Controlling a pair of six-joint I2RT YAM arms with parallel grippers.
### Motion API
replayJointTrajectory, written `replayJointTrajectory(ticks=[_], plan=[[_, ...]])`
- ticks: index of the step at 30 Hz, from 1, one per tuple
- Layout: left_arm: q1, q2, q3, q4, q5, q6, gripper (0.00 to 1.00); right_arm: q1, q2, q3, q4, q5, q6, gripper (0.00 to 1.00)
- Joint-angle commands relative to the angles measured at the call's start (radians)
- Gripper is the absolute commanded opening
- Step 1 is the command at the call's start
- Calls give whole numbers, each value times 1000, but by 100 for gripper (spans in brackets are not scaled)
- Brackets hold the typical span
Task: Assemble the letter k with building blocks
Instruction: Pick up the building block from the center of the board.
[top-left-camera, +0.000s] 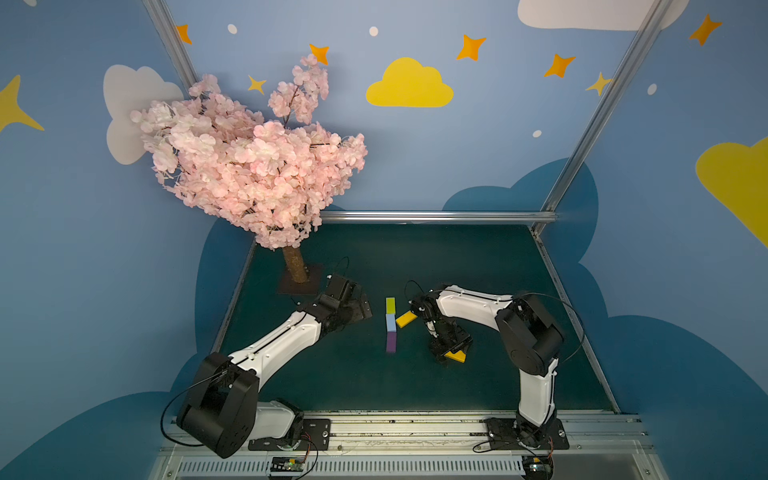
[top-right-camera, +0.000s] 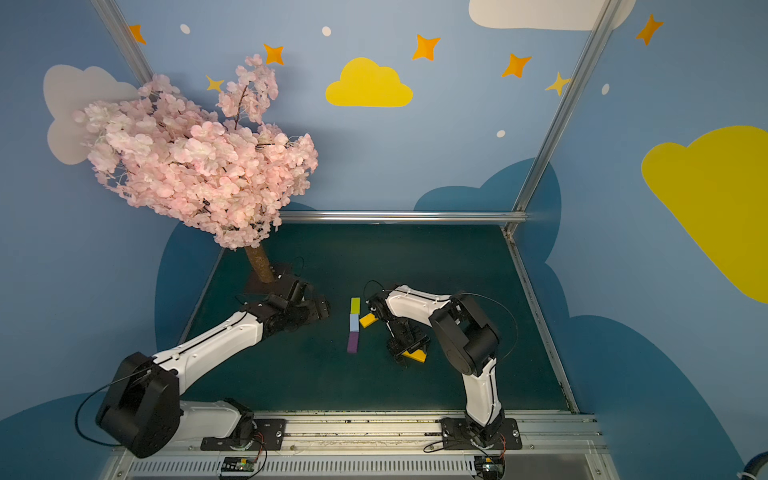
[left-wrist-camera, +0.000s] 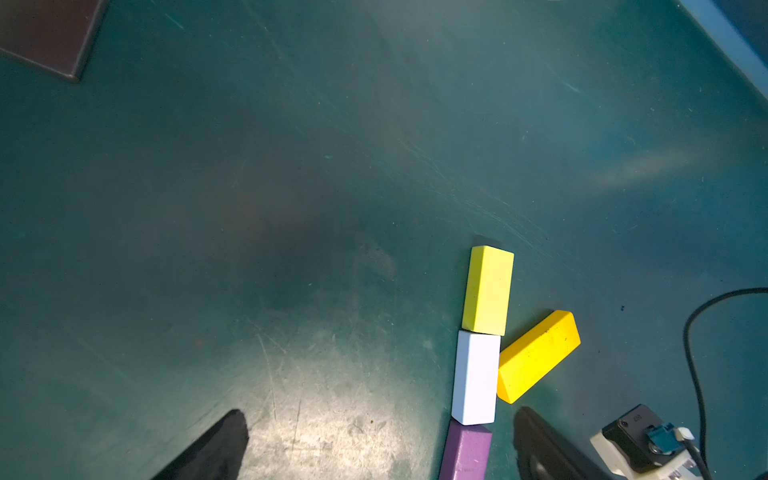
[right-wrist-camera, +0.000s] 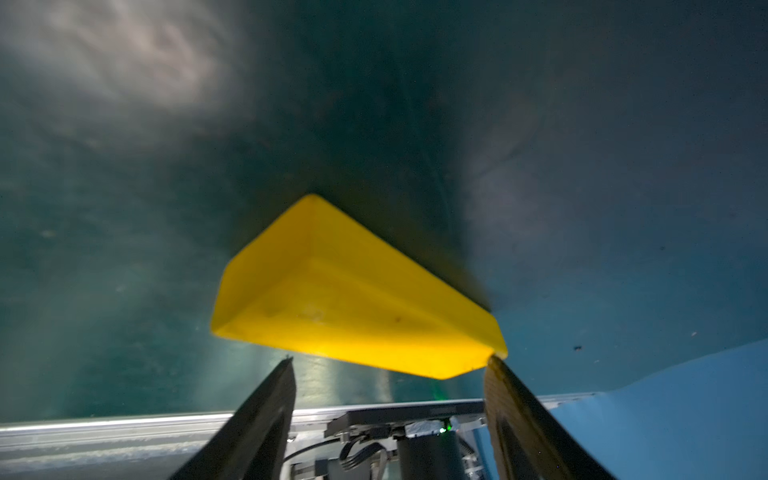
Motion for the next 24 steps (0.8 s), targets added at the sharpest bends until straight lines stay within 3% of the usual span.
replayJointTrajectory(ticks=[1,5,10,18,24], plan=[[-3,-13,14,-11,-8,1,100,2,-30,1,62,35,-94,73],[-3,-8,21,-10,0,-1,100,-10,-16,21,75,93,-136,73],[-3,-19,20,-11,-5,-2,100,-34,3,25,79,60,-165,69],[-3,-25,15,-14,-16,1,100,-35,9,11,90,-66,-194,49],[-3,-30,12,-14,-17,-3,100,-27,-14,0,123,-132,-196,10]])
